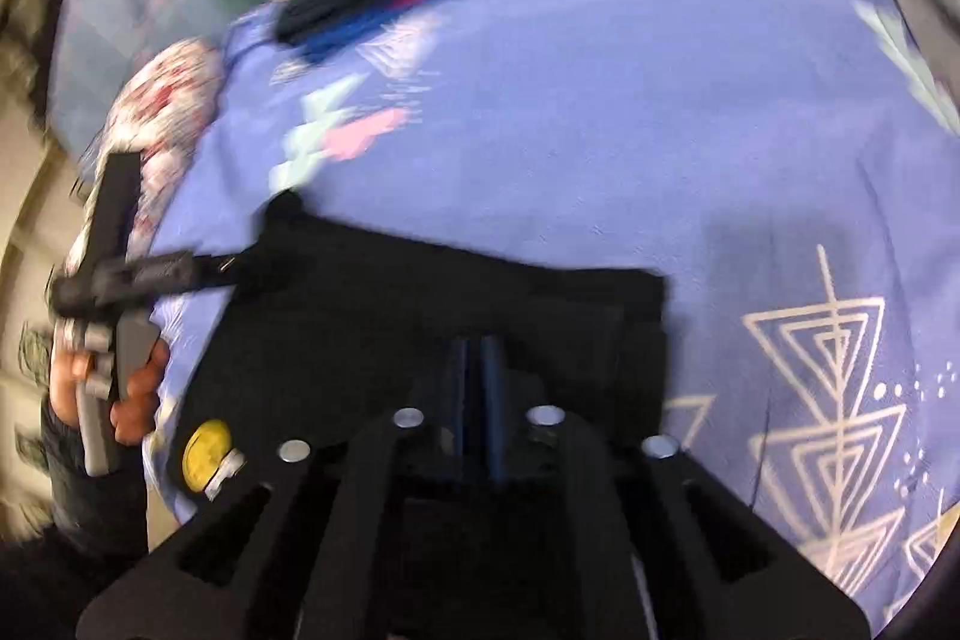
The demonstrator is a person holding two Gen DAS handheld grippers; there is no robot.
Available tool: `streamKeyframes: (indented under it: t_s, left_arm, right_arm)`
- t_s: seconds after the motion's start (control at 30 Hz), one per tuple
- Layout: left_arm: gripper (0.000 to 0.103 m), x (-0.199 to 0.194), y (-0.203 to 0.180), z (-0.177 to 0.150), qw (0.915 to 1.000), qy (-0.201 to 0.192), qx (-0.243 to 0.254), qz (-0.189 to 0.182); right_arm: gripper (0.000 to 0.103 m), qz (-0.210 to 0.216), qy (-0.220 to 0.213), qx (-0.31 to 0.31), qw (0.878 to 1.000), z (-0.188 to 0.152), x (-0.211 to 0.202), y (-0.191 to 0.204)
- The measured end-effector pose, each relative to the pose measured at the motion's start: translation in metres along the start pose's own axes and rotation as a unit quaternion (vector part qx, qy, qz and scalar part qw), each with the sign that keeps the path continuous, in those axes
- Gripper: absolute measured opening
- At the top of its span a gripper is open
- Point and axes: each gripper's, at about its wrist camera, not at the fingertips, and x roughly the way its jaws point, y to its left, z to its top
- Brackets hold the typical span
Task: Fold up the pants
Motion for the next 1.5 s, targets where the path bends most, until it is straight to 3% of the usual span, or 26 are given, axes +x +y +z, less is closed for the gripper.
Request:
streamKeyframes:
  t_s: [0.03, 0.1, 0.27, 0.33, 0.4, 0.53, 0.63, 0.7, 0.83, 0.93, 1.07, 1.1, 1.17, 1.2, 1.23, 1.27, 1.3, 1.33, 1.4, 1.5]
  left_arm:
    - [0.101, 0.000, -0.002, -0.007, 0.9999, -0.001, 0.009, 0.014]
    - [0.101, 0.007, 0.000, -0.019, 0.9990, 0.015, 0.007, 0.040]
    - [0.101, 0.001, 0.016, -0.035, 0.9984, 0.043, -0.038, -0.001]
    - [0.101, -0.013, 0.019, -0.040, 0.9982, 0.040, -0.044, -0.010]
    - [0.101, -0.024, 0.014, -0.049, 0.9991, 0.027, -0.032, 0.001]
    - [0.101, -0.026, 0.009, -0.060, 0.9987, 0.046, -0.021, -0.009]
    - [0.101, -0.014, 0.009, -0.072, 0.9922, 0.096, -0.026, -0.076]
    - [0.101, -0.015, 0.007, -0.075, 0.9930, 0.086, -0.015, -0.079]
    - [0.096, -0.010, 0.002, -0.074, 0.9870, 0.097, -0.014, -0.128]
    - [0.092, -0.002, -0.012, -0.073, 0.9797, 0.122, 0.015, -0.159]
    - [0.092, 0.009, -0.027, -0.063, 0.9804, 0.121, 0.029, -0.153]
    - [0.089, 0.010, -0.026, -0.061, 0.9807, 0.120, 0.024, -0.153]
    - [0.075, 0.011, -0.028, -0.058, 0.9837, 0.118, 0.016, -0.135]
    - [0.066, 0.010, -0.028, -0.057, 0.9850, 0.118, 0.012, -0.125]
    - [0.060, 0.007, -0.028, -0.056, 0.9854, 0.117, 0.012, -0.123]
    - [0.057, 0.005, -0.030, -0.055, 0.9861, 0.113, 0.017, -0.121]
    - [0.047, 0.002, -0.029, -0.055, 0.9867, 0.109, 0.016, -0.120]
    - [0.038, -0.001, -0.026, -0.054, 0.9868, 0.106, 0.014, -0.121]
    - [0.031, -0.012, -0.022, -0.052, 0.9870, 0.092, 0.013, -0.131]
    - [0.028, -0.038, -0.030, -0.050, 0.9879, 0.057, 0.034, -0.140]
  right_arm:
    - [0.034, 0.007, 0.012, -0.019, 1.000, -0.008, 0.002, 0.009]
    - [0.035, -0.042, 0.029, -0.037, 0.998, -0.019, 0.010, 0.009]
    - [0.037, -0.005, 0.004, 0.003, 1.000, -0.022, -0.014, -0.004]
    - [0.058, -0.017, -0.032, 0.009, 0.999, -0.021, -0.038, -0.009]
    - [0.070, -0.059, -0.069, 0.014, 0.996, -0.024, -0.058, -0.013]
    - [0.089, -0.076, -0.072, 0.054, 0.993, -0.026, -0.058, -0.031]
    - [0.089, -0.021, -0.045, 0.102, 0.994, -0.033, -0.042, -0.048]
    - [0.089, -0.007, -0.033, 0.119, 0.992, -0.038, -0.033, -0.053]
    - [0.089, 0.011, -0.019, 0.120, 0.993, -0.043, -0.025, -0.053]
    - [0.089, -0.012, -0.005, 0.104, 0.994, -0.042, -0.013, -0.049]
    - [0.090, -0.005, -0.004, 0.083, 0.997, -0.034, 0.003, -0.041]
    - [0.090, -0.004, -0.005, 0.084, 0.996, -0.033, 0.006, -0.040]
    - [0.088, 0.014, -0.019, 0.102, 0.994, -0.030, 0.009, -0.041]
    - [0.078, 0.023, -0.027, 0.107, 0.994, -0.030, 0.010, -0.041]
    - [0.060, 0.010, -0.031, 0.109, 0.994, -0.029, 0.011, -0.040]
    - [0.052, -0.001, -0.031, 0.109, 0.994, -0.028, 0.011, -0.041]
    - [0.039, 0.001, -0.032, 0.111, 0.993, -0.028, 0.010, -0.042]
    - [0.034, 0.015, -0.033, 0.115, 0.993, -0.026, 0.007, -0.045]
    - [0.031, 0.022, -0.033, 0.115, 0.993, -0.025, 0.003, -0.045]
    - [0.028, 0.024, -0.054, 0.077, 0.995, -0.014, -0.015, -0.024]
